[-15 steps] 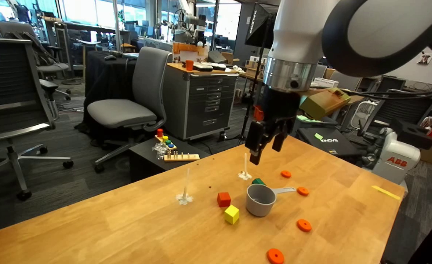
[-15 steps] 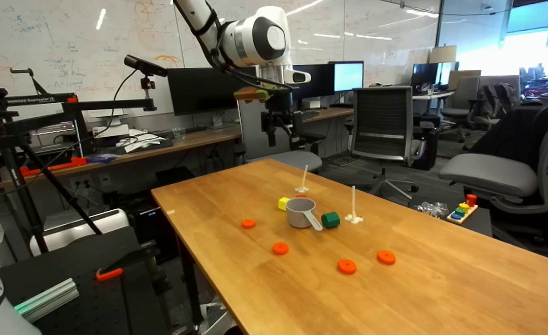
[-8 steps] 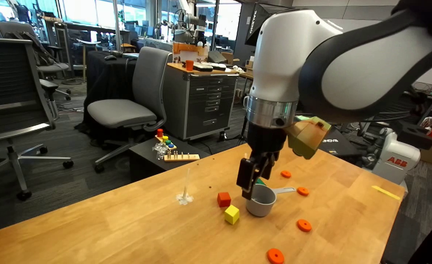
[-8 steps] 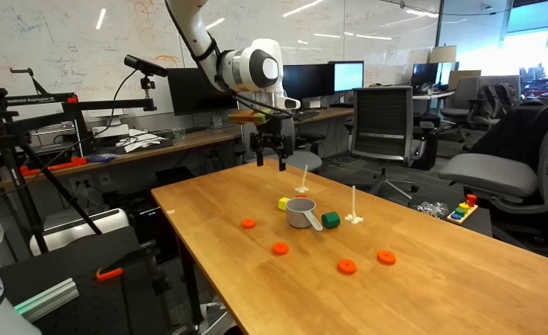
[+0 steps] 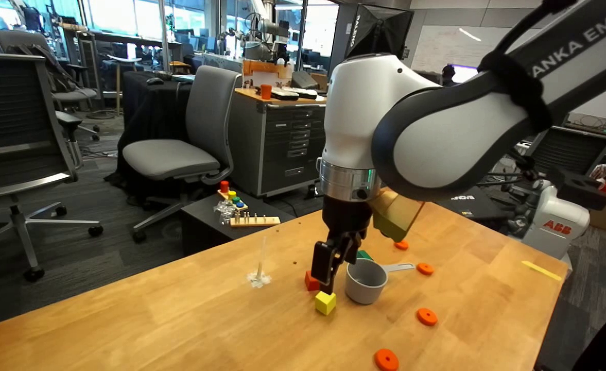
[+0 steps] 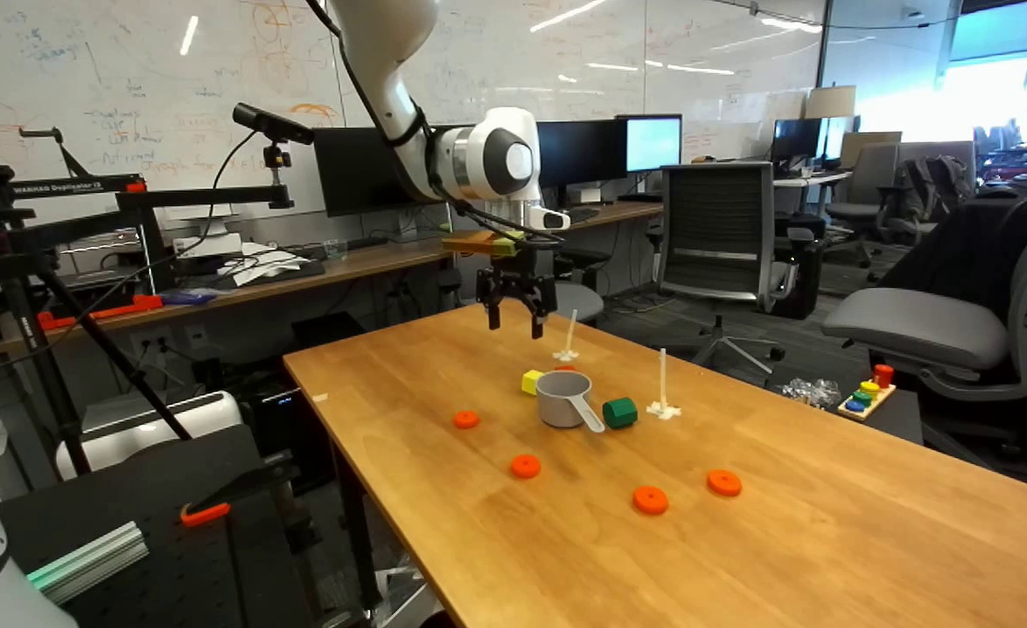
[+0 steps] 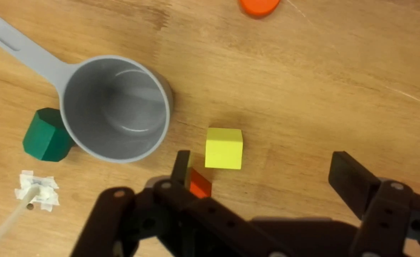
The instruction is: Put the blocks in the grey measuring cup
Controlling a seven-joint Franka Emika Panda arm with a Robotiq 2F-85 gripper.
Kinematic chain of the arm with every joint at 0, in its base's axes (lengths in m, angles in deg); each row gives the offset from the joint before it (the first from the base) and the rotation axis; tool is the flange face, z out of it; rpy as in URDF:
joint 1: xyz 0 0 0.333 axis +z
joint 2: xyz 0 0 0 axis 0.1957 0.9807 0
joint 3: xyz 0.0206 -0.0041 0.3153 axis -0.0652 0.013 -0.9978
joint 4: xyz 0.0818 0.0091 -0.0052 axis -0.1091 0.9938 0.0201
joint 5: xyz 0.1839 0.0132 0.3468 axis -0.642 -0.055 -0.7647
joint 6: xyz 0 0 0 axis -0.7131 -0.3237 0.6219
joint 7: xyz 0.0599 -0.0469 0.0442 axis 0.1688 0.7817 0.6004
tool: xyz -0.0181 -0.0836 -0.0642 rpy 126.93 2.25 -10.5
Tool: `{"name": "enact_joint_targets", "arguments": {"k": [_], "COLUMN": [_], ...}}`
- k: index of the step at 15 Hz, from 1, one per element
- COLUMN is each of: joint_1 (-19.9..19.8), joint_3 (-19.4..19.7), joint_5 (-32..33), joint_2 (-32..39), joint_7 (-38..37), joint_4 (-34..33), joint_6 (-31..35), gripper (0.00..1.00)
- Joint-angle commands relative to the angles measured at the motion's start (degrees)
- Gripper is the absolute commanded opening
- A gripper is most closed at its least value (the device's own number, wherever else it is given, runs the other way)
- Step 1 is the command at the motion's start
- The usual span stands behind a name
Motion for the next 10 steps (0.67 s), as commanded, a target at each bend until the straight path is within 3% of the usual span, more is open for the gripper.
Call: {"name": "enact_joint_targets", "arguments": {"k": [1, 10], "joint_1": [0.81, 0.17], "joint_3": [2.16, 0.94], "joint_5": [-0.46, -3.58], "joint_2": [4.06, 11.56], "joint_7": [1.77, 3.41], "joint_4": [-7.28, -14.72], "joint_6": [-4.04, -5.52], "gripper": [1.0, 1.0]}}
